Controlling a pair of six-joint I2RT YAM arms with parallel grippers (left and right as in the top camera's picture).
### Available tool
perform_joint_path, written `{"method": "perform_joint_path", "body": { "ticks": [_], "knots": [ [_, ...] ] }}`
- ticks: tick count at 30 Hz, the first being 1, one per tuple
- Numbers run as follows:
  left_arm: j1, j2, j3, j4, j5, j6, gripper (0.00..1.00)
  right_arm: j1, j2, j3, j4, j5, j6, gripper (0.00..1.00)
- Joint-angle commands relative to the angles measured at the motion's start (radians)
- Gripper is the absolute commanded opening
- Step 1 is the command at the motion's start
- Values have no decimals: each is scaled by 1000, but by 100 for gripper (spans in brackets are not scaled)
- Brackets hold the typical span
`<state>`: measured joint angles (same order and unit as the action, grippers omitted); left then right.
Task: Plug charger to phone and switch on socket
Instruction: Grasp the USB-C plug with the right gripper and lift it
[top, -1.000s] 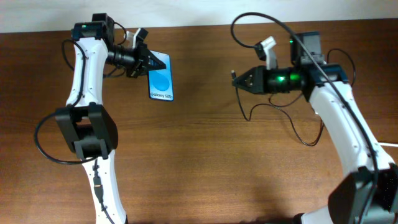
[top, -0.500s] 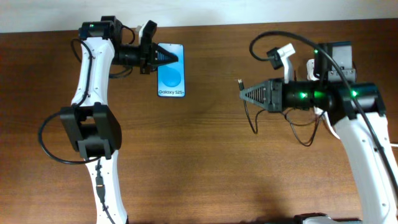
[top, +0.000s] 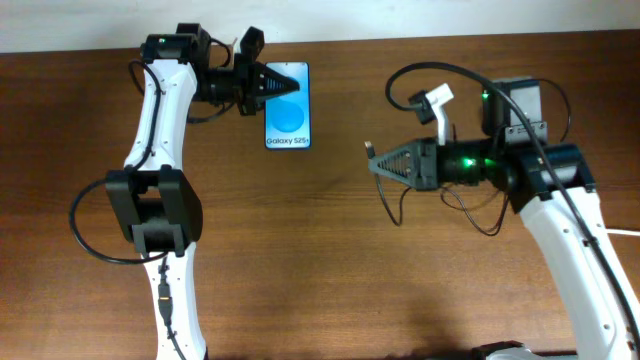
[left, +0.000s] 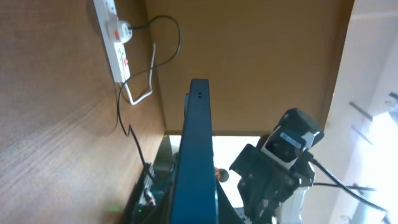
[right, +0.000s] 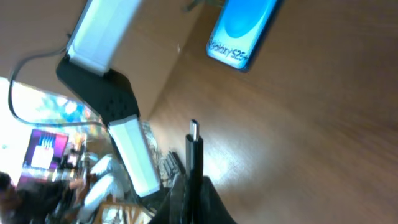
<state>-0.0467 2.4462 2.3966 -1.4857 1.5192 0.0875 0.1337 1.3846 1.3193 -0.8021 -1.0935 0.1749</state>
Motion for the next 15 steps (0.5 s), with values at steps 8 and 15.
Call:
{"method": "perform_joint_path", "body": {
  "ticks": [8,15],
  "knots": [
    [3,-8,13,222,55,-327,0,183,-2,-84,331,159,438,4],
    [3,-8,13,249,55,-326,0,299,25,-92,426,242,523,4]
  ]
}}
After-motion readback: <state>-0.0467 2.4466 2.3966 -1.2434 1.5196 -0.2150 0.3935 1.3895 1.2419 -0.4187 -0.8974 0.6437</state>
